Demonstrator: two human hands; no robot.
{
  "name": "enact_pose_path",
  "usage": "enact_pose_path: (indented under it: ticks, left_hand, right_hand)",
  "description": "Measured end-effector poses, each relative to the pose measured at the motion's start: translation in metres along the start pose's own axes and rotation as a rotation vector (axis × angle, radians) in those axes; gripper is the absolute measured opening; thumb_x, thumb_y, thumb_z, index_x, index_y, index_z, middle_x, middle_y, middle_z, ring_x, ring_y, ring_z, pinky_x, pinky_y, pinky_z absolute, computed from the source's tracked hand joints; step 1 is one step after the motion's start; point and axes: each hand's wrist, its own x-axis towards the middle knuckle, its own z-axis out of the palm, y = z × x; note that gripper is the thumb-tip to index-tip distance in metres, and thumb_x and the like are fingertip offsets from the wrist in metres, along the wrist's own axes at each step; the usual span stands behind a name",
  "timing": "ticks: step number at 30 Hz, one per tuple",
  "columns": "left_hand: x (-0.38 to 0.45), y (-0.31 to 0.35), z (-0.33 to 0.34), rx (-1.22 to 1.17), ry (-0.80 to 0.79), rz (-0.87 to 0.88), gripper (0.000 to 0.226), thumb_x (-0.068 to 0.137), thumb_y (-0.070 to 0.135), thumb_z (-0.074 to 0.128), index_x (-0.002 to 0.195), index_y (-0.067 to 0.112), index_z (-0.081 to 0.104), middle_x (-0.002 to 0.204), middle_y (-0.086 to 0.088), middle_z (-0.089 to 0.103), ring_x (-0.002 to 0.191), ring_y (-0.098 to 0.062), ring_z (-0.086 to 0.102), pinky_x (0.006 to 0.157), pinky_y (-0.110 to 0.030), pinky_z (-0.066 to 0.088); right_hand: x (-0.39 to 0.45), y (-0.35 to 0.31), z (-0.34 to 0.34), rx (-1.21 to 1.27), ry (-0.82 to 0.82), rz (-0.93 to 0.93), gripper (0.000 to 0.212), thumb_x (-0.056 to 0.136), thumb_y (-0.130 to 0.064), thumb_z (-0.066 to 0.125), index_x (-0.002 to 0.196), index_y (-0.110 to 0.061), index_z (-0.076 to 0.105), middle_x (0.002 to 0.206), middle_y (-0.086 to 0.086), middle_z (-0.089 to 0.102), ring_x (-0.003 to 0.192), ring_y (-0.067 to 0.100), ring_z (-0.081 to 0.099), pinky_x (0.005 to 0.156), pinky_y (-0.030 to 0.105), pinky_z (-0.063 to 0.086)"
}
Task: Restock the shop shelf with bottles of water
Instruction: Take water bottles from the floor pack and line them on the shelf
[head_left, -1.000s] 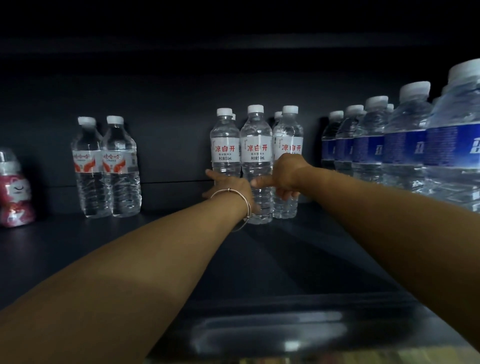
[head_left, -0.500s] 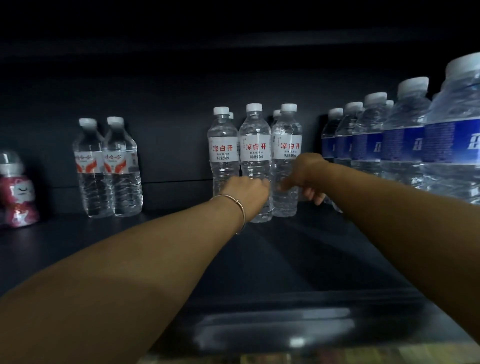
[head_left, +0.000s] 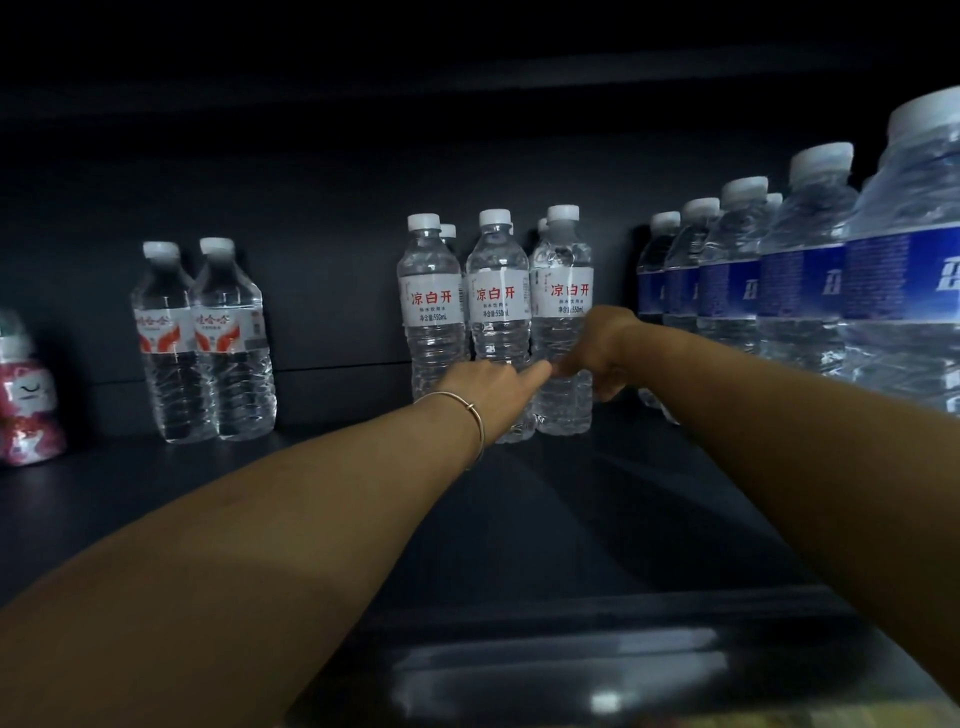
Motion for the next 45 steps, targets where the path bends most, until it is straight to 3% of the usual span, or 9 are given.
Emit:
enact_pose_path:
  ticks: [2,7,12,21,27,31,35,41,45]
  left_hand:
    - [0.002,0.001,0.0,0.01,-0.014,0.0,0.058,0.087,-0.003,0.049,0.135,0.012,0.02,0.085,-0.011,0.052,0.076,-0.028,0.051,0.062,-0.038,0.039]
    - [0.005,0.002,0.0,0.024,-0.049,-0.006,0.062,0.085,-0.007,0.047,0.137,0.012,0.019,0.103,-0.015,0.059,0.092,-0.033,0.058,0.063,-0.038,0.038]
    - [0.005,0.001,0.001,-0.029,-0.093,-0.024,0.063,0.085,-0.005,0.051,0.136,0.014,0.02,0.098,-0.015,0.057,0.075,-0.028,0.047,0.063,-0.037,0.04]
    - [-0.006,-0.003,-0.004,-0.14,-0.164,-0.05,0.066,0.085,0.007,0.06,0.136,0.02,0.022,0.112,-0.017,0.054,0.089,-0.03,0.055,0.066,-0.035,0.039]
    - [-0.017,-0.009,-0.012,-0.24,-0.183,-0.079,0.063,0.088,0.01,0.055,0.14,0.027,0.023,0.123,-0.016,0.051,0.103,-0.034,0.057,0.074,-0.035,0.043]
    - [-0.032,-0.01,-0.022,-0.275,-0.162,-0.066,0.054,0.091,0.016,0.051,0.139,0.022,0.027,0.126,-0.016,0.051,0.106,-0.033,0.055,0.074,-0.032,0.041]
    - [-0.053,-0.007,-0.038,-0.402,-0.1,-0.069,0.048,0.093,0.03,0.051,0.136,0.016,0.034,0.132,-0.015,0.049,0.117,-0.033,0.048,0.091,-0.035,0.04]
    - [-0.09,0.023,-0.075,-0.539,-0.024,-0.003,0.064,0.091,0.043,0.051,0.139,0.005,0.033,0.142,-0.016,0.039,0.128,-0.03,0.04,0.102,-0.033,0.034]
    - [-0.121,0.05,-0.096,-0.565,0.0,0.02,0.069,0.089,0.05,0.051,0.14,0.007,0.032,0.144,-0.013,0.035,0.13,-0.03,0.037,0.106,-0.038,0.031]
  right_hand:
    - [0.001,0.001,0.0,0.02,0.004,-0.001,0.048,0.08,-0.021,0.073,0.117,0.005,0.054,0.107,0.023,0.065,0.088,0.035,0.069,0.081,0.042,0.057]
    - [0.0,0.004,0.0,0.066,0.01,0.004,0.048,0.079,-0.021,0.075,0.115,0.005,0.055,0.104,0.023,0.064,0.087,0.036,0.068,0.077,0.044,0.058]
    - [-0.002,0.005,0.001,0.088,0.014,0.006,0.044,0.08,-0.019,0.074,0.113,0.003,0.054,0.106,0.021,0.062,0.089,0.035,0.066,0.076,0.044,0.058]
    - [-0.015,-0.001,-0.003,0.008,0.01,-0.023,0.049,0.081,-0.018,0.072,0.12,0.005,0.052,0.116,0.022,0.06,0.098,0.036,0.064,0.084,0.046,0.056]
    - [-0.028,-0.006,-0.006,-0.139,0.053,-0.05,0.055,0.083,-0.024,0.071,0.123,0.006,0.051,0.12,0.021,0.059,0.1,0.035,0.064,0.087,0.042,0.054]
    - [-0.042,-0.007,-0.011,-0.197,0.084,-0.094,0.048,0.085,-0.02,0.069,0.121,0.007,0.053,0.125,0.022,0.056,0.116,0.036,0.055,0.095,0.039,0.046]
    - [-0.079,-0.009,-0.01,-0.367,0.122,-0.172,0.042,0.088,-0.026,0.064,0.123,-0.006,0.054,0.123,0.009,0.057,0.111,0.025,0.055,0.084,0.028,0.044]
    - [-0.163,0.006,-0.01,-0.565,0.182,-0.249,0.057,0.092,-0.021,0.057,0.144,-0.011,0.033,0.138,0.015,0.049,0.125,0.032,0.047,0.099,0.034,0.039]
    - [-0.215,0.025,-0.011,-0.701,0.274,-0.211,0.055,0.088,-0.017,0.056,0.14,-0.013,0.037,0.137,0.015,0.049,0.124,0.035,0.047,0.099,0.043,0.043]
